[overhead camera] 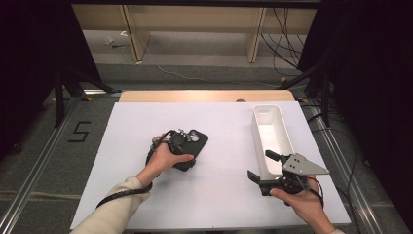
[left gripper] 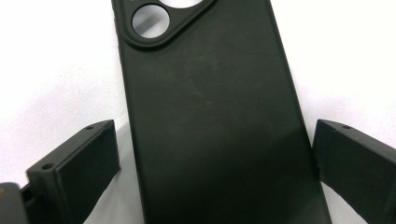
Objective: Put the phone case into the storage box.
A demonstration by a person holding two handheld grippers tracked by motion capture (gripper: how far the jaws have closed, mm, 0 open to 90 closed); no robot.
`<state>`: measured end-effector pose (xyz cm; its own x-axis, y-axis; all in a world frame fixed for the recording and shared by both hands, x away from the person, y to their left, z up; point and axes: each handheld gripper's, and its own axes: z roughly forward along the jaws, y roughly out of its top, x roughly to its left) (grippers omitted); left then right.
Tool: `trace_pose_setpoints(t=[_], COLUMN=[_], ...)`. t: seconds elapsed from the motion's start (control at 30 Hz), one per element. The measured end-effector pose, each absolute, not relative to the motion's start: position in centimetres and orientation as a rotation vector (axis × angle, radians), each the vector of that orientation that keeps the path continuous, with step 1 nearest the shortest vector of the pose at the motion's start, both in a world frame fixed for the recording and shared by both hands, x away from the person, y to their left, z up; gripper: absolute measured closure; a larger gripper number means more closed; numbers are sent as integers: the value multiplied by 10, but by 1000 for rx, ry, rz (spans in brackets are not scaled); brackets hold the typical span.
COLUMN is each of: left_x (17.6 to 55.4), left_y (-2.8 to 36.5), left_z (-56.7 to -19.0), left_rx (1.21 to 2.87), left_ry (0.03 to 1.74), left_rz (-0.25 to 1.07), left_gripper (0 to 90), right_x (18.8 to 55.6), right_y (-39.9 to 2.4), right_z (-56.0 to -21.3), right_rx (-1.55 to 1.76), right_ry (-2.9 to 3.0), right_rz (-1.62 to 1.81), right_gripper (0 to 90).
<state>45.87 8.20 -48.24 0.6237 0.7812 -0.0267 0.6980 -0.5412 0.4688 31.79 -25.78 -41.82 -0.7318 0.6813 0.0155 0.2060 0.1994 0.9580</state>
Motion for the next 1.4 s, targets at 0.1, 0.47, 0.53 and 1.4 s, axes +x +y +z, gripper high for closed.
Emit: trace_pose_setpoints(t=[0.1,0.47,0.53,1.4], left_x=[460,460,460,460], left_y=[82,81,80,77], left_z=[-482,-481,-481,-476], left_rx=[2422,2427,2428,2441], left_ry=[1174,1187,1196,1248], left_rz=[250,246,240,231], left_gripper=[10,29,29,107], right_x=[318,318,318,317], right_y=[-258,-257,-257,-256], right_z=[-418,-419,-419,-418], right_rx=[826,824,825,820], right_ry=[2067,2071,2068,2069], right_rz=[1550,1551,1552,1556], right_gripper=[89,89,89,88])
